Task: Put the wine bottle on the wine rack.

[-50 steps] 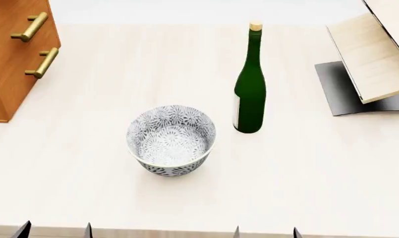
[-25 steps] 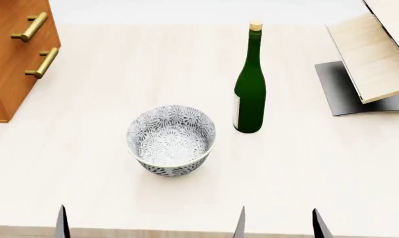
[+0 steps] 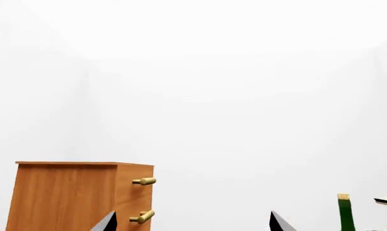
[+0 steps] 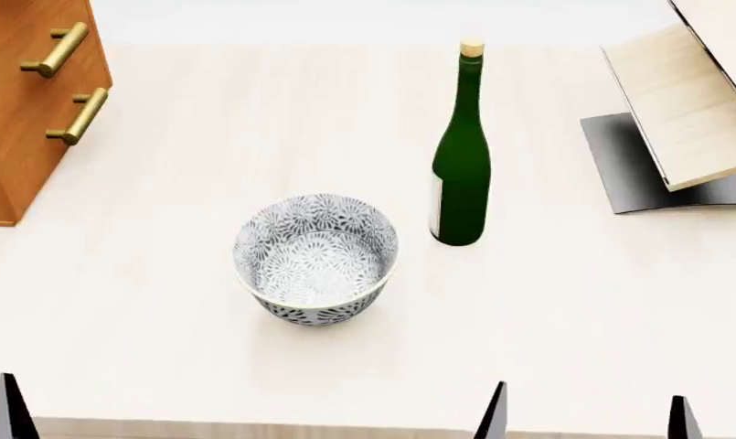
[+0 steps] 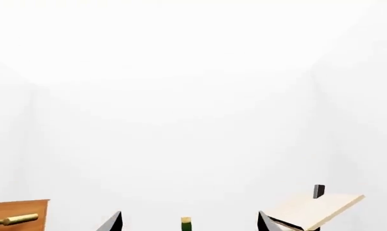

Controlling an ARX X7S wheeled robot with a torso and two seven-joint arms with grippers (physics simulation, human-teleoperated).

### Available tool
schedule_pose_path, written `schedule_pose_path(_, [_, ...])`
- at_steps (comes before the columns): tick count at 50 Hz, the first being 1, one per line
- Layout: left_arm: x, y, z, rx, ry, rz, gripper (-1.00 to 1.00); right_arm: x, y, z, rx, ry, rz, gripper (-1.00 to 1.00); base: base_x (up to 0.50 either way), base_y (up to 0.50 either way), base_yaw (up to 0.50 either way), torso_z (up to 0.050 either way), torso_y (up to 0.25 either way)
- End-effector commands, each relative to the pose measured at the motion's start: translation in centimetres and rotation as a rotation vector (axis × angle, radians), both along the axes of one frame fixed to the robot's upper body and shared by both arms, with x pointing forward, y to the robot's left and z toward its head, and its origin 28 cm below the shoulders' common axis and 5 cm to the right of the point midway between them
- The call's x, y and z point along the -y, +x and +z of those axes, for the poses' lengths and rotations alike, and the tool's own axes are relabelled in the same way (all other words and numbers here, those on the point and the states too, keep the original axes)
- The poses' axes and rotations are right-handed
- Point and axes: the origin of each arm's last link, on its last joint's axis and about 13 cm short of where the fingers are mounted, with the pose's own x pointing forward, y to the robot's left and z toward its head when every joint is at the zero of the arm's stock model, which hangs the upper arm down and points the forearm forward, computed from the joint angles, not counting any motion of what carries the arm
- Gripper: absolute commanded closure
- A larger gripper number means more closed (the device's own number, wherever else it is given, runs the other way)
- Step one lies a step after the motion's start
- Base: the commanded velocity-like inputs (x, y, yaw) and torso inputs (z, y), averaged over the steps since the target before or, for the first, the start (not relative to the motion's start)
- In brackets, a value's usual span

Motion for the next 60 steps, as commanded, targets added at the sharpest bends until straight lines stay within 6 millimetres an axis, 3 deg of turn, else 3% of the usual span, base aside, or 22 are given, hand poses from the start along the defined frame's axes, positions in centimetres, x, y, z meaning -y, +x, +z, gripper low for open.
schedule_pose_path(1, [0.03,-0.77,0.33,0.107,-0.005,0.014,-1.0,0.12,-0.46,0.13,0.106,0.017,-0.012,-1.0,0.0,0.0,0.0,0.0,0.0])
schedule_pose_path(60, [0.29,-0.76,0.27,0.092,0.014,0.008,-1.0,0.0,-0.12,-0.28,0.047,0.029,0.022,-1.0,0.14,0.0,0.0,0.0,0.0])
